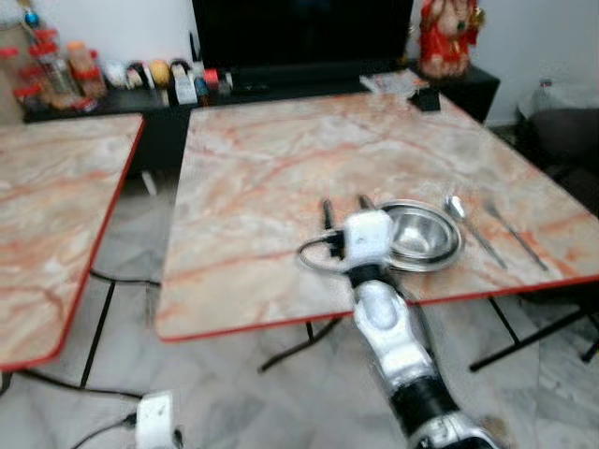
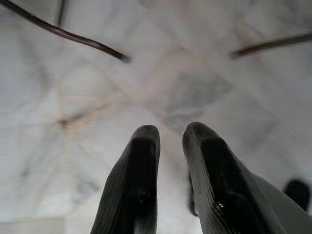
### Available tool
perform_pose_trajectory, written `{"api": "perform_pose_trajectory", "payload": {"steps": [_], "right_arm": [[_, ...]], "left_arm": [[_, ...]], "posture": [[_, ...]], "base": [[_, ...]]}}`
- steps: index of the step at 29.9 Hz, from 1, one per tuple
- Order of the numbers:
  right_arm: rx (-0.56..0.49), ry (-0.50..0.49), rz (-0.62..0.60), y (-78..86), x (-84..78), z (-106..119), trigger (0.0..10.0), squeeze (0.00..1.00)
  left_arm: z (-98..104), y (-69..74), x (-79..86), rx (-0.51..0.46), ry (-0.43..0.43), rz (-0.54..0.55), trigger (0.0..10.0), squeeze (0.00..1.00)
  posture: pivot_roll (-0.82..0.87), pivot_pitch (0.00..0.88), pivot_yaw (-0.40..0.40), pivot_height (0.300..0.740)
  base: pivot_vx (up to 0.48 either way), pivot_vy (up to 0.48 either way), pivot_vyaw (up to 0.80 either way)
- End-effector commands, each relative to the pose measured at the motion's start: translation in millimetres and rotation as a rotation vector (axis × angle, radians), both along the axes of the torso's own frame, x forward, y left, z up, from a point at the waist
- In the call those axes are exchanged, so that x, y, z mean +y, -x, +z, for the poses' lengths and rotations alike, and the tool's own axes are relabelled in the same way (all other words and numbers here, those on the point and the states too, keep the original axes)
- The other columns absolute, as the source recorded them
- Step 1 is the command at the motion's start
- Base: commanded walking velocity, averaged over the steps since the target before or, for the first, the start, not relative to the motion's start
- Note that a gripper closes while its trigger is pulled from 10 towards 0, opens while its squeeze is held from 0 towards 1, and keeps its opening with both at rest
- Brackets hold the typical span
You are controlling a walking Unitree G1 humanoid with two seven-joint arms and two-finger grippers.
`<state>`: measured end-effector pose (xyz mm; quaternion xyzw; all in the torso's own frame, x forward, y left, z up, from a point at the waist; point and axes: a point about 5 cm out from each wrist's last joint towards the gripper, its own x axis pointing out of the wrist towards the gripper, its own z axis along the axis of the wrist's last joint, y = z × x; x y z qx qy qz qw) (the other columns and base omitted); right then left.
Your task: Setting the table
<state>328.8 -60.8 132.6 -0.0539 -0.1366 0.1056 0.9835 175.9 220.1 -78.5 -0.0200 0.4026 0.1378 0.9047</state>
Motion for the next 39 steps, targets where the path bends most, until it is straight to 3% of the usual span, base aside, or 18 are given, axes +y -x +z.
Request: {"api": "perform_pose_trajectory", "payload": {"steps": [1, 10, 39], "right_arm": [[0.000, 0.023, -0.019, -1.6, -9.3, -0.5, 10.0, 0.00], [0.008, 0.052, 0.016, 0.6, -6.6, -5.0, 10.0, 0.00], [0.023, 0.032, 0.031, 2.7, -5.8, -8.8, 10.0, 0.00]], "left_arm": [[-0.5, -1.3, -4.9, -0.002, 0.013, 0.003, 10.0, 0.00], [-1.1, 0.6, -3.7, 0.000, 0.009, 0.008, 10.0, 0.00], [0.0, 0.2, 0.3, -0.003, 0.000, 0.029, 10.0, 0.00]], "posture": [[-0.02, 0.000, 0.024, 0.709], [-0.01, 0.000, 0.013, 0.709], [0.00, 0.000, 0.011, 0.709]], "base": [[0.000, 0.480, 0.00], [0.000, 0.480, 0.35], [0.000, 0.479, 0.00]]}}
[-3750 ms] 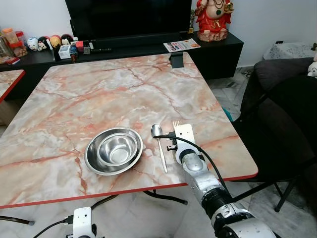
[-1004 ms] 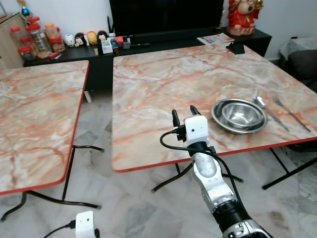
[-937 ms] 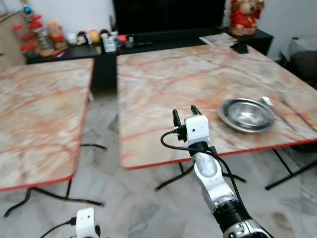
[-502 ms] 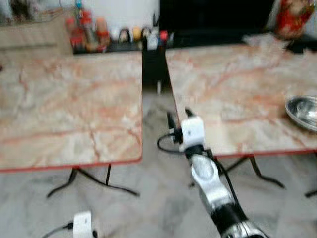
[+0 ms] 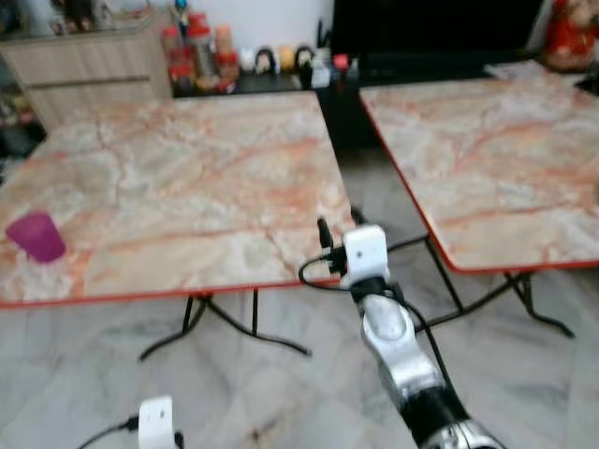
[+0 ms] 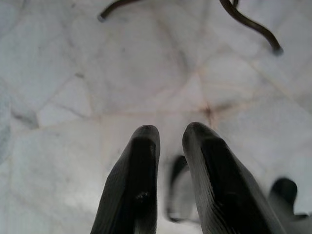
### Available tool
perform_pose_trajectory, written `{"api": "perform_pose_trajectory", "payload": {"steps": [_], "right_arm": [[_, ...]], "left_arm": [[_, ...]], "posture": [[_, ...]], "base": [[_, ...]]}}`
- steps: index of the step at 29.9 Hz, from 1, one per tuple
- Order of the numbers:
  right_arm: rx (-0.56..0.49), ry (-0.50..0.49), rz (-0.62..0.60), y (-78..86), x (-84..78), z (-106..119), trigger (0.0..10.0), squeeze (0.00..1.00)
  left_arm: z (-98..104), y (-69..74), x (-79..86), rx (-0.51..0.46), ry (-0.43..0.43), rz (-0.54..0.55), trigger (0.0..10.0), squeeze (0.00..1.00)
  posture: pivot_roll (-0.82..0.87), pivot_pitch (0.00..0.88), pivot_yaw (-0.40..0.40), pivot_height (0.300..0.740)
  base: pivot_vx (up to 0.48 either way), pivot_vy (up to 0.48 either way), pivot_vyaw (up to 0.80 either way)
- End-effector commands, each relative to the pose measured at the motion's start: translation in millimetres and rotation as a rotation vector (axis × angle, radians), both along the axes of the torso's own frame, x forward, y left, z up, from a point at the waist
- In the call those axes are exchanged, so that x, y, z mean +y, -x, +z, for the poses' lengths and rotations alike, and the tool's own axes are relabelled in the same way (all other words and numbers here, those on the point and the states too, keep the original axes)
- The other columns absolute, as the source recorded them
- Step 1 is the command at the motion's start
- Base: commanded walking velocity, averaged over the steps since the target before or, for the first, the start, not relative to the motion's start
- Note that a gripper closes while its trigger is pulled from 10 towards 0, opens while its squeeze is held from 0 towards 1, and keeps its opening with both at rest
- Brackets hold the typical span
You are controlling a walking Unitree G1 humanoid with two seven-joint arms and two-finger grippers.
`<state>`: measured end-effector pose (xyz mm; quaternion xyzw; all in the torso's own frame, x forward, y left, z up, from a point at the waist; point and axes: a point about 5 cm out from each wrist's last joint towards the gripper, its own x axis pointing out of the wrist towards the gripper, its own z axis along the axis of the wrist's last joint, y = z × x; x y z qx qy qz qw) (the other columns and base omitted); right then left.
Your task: Setting the table
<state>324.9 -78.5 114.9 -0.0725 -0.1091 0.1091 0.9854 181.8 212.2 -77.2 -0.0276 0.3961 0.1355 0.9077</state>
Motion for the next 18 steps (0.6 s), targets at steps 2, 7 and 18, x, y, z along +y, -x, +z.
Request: {"api": "perform_pose_trajectory", "payload": {"steps": [2, 7, 18], "right_arm": [[-0.027, -0.013, 0.032, -1.5, 12.1, 9.2, 10.0, 0.00], [-0.017, -0.008, 0.024, -0.9, 8.5, 5.2, 10.0, 0.00], [0.060, 0.037, -0.109, 8.9, -32.7, -21.3, 10.0, 0.00]], "left_arm": [[-2.0, 7.5, 7.9, 0.017, -0.011, 0.030, 10.0, 0.00], [-2.3, 7.9, 7.6, 0.017, -0.009, 0.036, 10.0, 0.00], [-2.7, 10.1, 9.4, 0.018, -0.012, 0.041, 10.0, 0.00]], "posture": [[0.00, 0.000, 0.010, 0.709], [0.00, 0.000, 0.010, 0.709], [0.00, 0.000, 0.012, 0.709]], "base": [[0.000, 0.465, 0.00], [0.000, 0.466, 0.00], [0.000, 0.456, 0.00]]}}
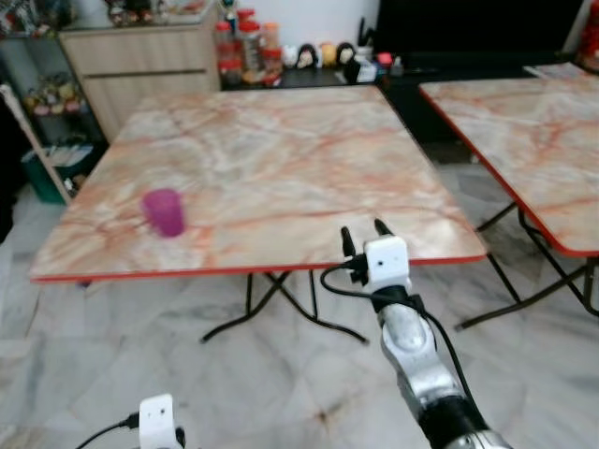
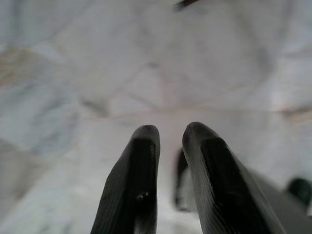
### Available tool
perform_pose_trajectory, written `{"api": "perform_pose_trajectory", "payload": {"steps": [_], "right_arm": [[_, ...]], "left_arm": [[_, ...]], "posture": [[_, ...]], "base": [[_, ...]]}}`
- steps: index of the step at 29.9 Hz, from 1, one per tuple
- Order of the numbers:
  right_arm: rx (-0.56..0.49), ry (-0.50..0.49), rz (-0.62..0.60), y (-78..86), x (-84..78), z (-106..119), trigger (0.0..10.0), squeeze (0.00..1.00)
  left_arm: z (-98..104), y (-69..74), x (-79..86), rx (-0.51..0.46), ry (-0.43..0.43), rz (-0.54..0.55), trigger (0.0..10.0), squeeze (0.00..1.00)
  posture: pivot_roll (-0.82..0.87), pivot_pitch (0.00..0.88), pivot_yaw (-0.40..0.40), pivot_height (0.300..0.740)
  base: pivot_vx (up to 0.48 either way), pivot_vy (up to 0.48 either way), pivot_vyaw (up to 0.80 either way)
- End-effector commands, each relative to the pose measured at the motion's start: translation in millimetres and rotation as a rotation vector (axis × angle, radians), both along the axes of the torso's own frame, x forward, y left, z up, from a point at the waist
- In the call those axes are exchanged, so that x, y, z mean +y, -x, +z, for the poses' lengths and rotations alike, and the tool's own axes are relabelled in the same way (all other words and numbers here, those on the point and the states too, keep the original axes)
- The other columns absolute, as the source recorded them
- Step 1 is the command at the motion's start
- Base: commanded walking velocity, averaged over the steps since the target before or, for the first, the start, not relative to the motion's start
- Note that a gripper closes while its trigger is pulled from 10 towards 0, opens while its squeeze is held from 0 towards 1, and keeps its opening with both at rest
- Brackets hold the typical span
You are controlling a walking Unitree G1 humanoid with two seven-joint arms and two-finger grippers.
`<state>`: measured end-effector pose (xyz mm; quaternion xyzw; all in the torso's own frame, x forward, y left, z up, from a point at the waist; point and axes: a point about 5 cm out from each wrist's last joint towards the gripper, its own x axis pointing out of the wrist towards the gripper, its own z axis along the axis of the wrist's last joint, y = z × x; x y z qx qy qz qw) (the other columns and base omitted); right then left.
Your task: Setting the table
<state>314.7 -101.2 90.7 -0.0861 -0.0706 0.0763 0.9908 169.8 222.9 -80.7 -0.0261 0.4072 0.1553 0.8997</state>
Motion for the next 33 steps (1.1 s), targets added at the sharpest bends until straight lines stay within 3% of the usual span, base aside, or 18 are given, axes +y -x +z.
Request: {"api": "perform_pose_trajectory", "payload": {"steps": [1, 3, 11, 15, 20, 25, 33], "right_arm": [[-0.008, 0.013, -0.045, -1.0, -12.9, 2.6, 10.0, 0.00], [0.001, 0.028, -0.080, 2.5, -24.5, -1.5, 10.0, 0.00], [0.016, 0.055, -0.145, 16.0, -48.0, -8.0, 10.0, 0.00], [0.070, 0.082, -0.163, 25.1, -56.9, -22.0, 10.0, 0.00], [0.228, 0.069, -0.234, 35.8, -73.3, -55.6, 10.0, 0.00], [0.499, 0.051, -0.322, 55.1, -91.1, -101.9, 10.0, 0.00], [0.599, 0.092, -0.333, 63.7, -92.9, -117.2, 10.0, 0.00]], "left_arm": [[0.8, -2.0, -1.0, -0.011, 0.003, 0.006, 10.0, 0.00], [0.8, -1.6, -0.4, -0.010, 0.000, 0.002, 10.0, 0.00], [1.0, -0.8, 1.5, -0.010, -0.012, -0.005, 10.0, 0.00], [1.0, -0.4, 1.8, -0.009, -0.015, -0.008, 10.0, 0.00], [1.0, -0.4, 1.4, -0.010, -0.019, -0.013, 10.0, 0.00], [1.7, -1.6, 1.7, -0.013, -0.028, -0.014, 10.0, 0.00], [2.5, -2.5, 3.4, -0.013, -0.035, -0.021, 10.0, 0.00]], "posture": [[0.00, 0.000, 0.012, 0.709], [0.00, 0.000, 0.017, 0.709], [-0.01, 0.000, 0.017, 0.709], [-0.01, 0.000, 0.020, 0.709], [-0.01, 0.000, 0.023, 0.709], [0.00, 0.000, 0.028, 0.709], [0.00, 0.000, 0.033, 0.709]], "base": [[0.000, 0.416, 0.00], [0.000, 0.319, 0.00], [0.000, 0.000, 0.00], [0.000, 0.000, 0.00], [0.000, 0.000, 0.00], [0.000, 0.000, 0.00], [0.000, 0.000, 0.00]]}}
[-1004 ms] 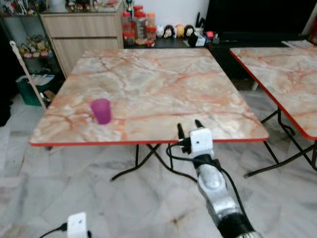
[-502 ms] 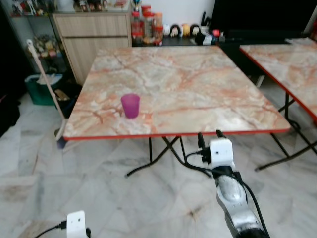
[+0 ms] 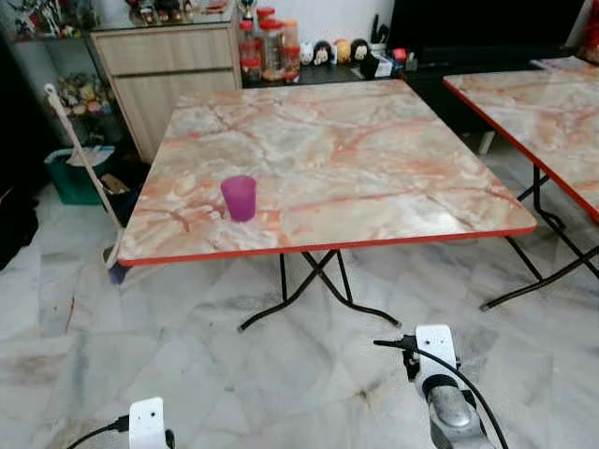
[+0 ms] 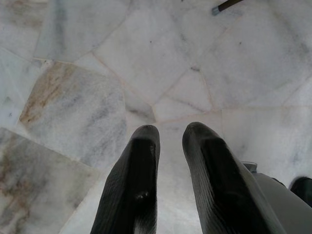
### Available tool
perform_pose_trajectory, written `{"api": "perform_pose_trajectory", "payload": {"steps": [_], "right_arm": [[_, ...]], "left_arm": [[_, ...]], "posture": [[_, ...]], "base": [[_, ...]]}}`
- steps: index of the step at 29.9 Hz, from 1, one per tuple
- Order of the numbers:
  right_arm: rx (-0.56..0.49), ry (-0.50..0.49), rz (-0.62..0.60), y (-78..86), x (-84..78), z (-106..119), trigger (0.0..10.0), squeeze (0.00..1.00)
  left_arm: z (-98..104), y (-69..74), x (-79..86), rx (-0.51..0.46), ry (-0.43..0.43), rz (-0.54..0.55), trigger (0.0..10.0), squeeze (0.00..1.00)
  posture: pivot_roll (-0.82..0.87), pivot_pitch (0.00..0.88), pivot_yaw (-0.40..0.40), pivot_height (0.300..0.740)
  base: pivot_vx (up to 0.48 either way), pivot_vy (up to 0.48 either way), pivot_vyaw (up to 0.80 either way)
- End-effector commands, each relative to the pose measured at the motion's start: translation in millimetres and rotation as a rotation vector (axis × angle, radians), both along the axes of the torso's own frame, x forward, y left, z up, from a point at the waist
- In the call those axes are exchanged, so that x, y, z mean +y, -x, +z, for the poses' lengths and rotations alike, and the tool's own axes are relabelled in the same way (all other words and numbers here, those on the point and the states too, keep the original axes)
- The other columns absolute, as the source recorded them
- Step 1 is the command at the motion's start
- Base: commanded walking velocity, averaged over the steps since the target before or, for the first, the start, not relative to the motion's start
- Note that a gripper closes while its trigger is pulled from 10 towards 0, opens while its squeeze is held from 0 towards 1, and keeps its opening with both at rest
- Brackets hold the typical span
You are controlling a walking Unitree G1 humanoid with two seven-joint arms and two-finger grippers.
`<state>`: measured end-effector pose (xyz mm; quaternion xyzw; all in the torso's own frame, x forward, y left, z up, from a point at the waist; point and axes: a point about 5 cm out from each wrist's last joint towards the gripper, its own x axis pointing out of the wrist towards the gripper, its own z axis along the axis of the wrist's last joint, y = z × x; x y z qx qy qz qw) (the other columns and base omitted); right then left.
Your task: Setting the table
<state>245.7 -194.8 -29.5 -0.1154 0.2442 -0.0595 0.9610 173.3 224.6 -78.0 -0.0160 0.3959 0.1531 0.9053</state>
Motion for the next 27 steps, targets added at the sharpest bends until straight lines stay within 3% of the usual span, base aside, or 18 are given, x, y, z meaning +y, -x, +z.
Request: {"api": "perform_pose_trajectory", "payload": {"steps": [1, 3, 5, 7, 8, 12, 20, 27], "right_arm": [[-0.005, 0.000, -0.003, -5.2, 0.7, 3.0, 10.0, 0.00], [0.000, -0.001, -0.003, -5.6, 0.7, 1.9, 10.0, 0.00], [0.193, -0.044, -0.007, 21.3, 2.7, -25.3, 10.0, 0.00], [0.255, -0.066, -0.009, 31.1, 4.1, -33.2, 10.0, 0.00], [0.360, -0.100, 0.015, 49.8, 9.3, -46.3, 10.0, 0.00], [0.447, -0.122, 0.052, 65.8, 15.6, -56.1, 10.0, 0.00], [0.435, -0.180, 0.040, 62.8, 22.8, -55.3, 10.0, 0.00], [0.445, -0.192, 0.035, 62.3, 22.8, -55.5, 10.0, 0.00]], "left_arm": [[-0.2, 0.9, 1.7, 0.009, -0.015, -0.008, 10.0, 0.00], [-0.1, 0.9, 1.8, 0.009, -0.015, -0.008, 10.0, 0.00], [0.1, -1.0, -0.8, 0.006, -0.011, -0.024, 10.0, 0.00], [0.2, -1.6, -1.7, 0.005, -0.010, -0.029, 10.0, 0.00], [0.4, -2.6, -2.7, 0.004, -0.009, -0.035, 10.0, 0.00], [1.0, -4.6, -4.2, 0.002, -0.006, -0.044, 10.0, 0.00], [5.1, -12.9, -5.7, -0.028, -0.006, -0.057, 10.0, 0.00], [22.0, -43.0, -16.3, -0.159, -0.004, -0.108, 10.0, 0.00]], "posture": [[0.00, 0.000, 0.033, 0.709], [0.00, 0.000, 0.033, 0.709], [0.00, 0.000, 0.040, 0.709], [0.00, 0.000, 0.040, 0.709], [0.00, 0.000, 0.042, 0.709], [0.01, 0.000, 0.038, 0.709], [0.01, 0.000, 0.038, 0.709], [0.02, 0.000, 0.033, 0.709]], "base": [[0.000, 0.000, 0.00], [0.000, 0.000, 0.00], [0.000, 0.000, 0.00], [0.000, 0.000, 0.00], [0.000, 0.000, 0.00], [0.000, 0.000, 0.00], [0.000, 0.000, 0.00], [0.038, 0.000, 0.00]]}}
